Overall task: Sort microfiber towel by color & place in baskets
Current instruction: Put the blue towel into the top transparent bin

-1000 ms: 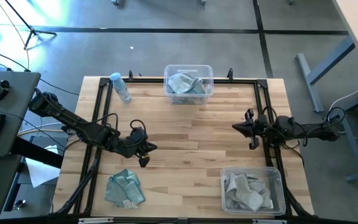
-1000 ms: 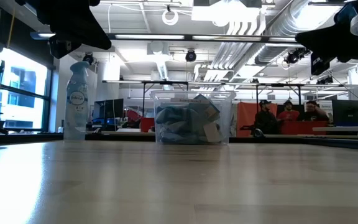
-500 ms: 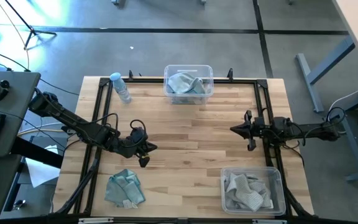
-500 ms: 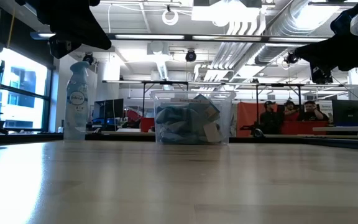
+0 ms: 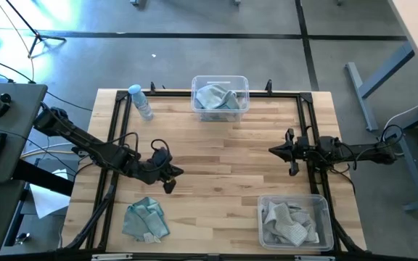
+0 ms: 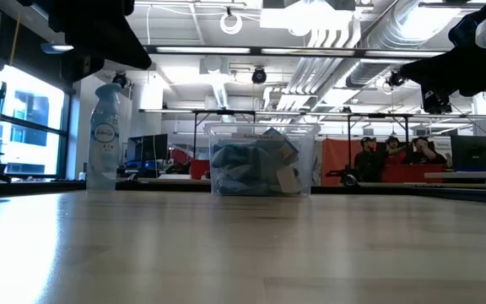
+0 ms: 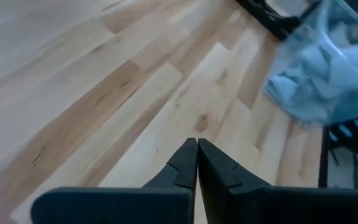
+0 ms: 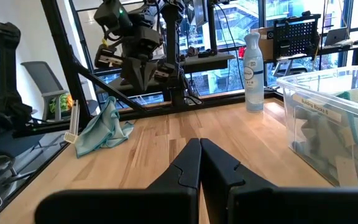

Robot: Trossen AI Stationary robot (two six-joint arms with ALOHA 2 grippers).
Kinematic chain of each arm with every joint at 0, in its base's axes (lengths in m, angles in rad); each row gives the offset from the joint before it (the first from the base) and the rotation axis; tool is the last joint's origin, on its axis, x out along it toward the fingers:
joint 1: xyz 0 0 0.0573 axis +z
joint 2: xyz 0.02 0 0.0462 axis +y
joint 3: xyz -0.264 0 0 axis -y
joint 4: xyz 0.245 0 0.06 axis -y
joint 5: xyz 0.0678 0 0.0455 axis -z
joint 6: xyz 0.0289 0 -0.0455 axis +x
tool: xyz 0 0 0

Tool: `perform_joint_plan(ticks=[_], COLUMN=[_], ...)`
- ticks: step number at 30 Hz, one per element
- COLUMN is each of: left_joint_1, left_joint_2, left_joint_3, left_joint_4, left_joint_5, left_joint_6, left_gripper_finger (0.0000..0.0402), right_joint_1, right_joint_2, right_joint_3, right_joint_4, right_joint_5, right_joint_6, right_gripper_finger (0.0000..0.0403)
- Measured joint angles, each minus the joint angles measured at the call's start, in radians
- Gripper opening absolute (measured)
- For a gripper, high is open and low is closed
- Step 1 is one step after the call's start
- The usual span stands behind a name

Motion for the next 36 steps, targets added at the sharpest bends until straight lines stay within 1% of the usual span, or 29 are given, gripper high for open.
perform_joint_plan(ticks=[2,4,10,12,14,16,17,20,22,26,29,33,36], left_joint_1=[0.002,0.007,0.032,0.045,0.058,0.075,0.082,0.101,0.105,0.087,0.058,-0.011,-0.078], left_joint_2=[0.006,0.015,0.044,0.053,0.053,0.053,0.05,0.049,0.049,0.048,0.048,0.047,0.047], left_joint_3=[0.0,0.0,0.0,0.0,0.001,0.02,0.036,0.109,0.165,0.278,0.355,0.415,0.424], left_joint_4=[-0.013,-0.027,-0.083,-0.087,-0.093,-0.116,-0.153,-0.309,-0.45,-0.663,-0.803,-0.921,-0.964], left_joint_5=[-0.027,-0.05,-0.096,-0.095,-0.038,0.054,0.105,0.231,0.285,0.32,0.336,0.339,0.356], left_joint_6=[-0.057,-0.099,-0.228,-0.224,-0.212,-0.212,-0.215,-0.258,-0.302,-0.38,-0.493,-0.668,-0.806], left_gripper_finger=[0.0008,0.0023,0.0094,0.0112,0.012,0.0122,0.012,0.0111,0.0104,0.0089,0.0081,0.0075,0.0071], right_joint_1=[0.0,0.0,0.0,0.0,0.0,0.0,0.0,0.0,0.0,0.0,0.0,0.0,0.0], right_joint_2=[0.0,0.0,0.0,0.0,0.001,0.001,0.001,0.001,0.001,0.001,0.001,0.001,0.001], right_joint_3=[0.0,0.0,0.0,0.0,0.0,0.0,0.0,0.0,0.0,0.0,0.0,0.0,0.0], right_joint_4=[0.0,0.0,0.0,0.0,0.0,0.0,0.0,0.0,0.0,0.0,0.0,0.0,0.0], right_joint_5=[0.0,0.0,0.0,0.0,0.0,0.0,0.001,0.001,0.001,0.001,0.001,0.001,0.001], right_joint_6=[0.0,0.0,0.0,0.0,0.0,0.0,0.0,0.0,0.0,0.0,0.0,0.0,0.0], right_gripper_finger=[0.0,0.0,0.0,0.0,0.0,0.0,0.0,0.0,0.0,0.0,0.0,0.0,0.0])
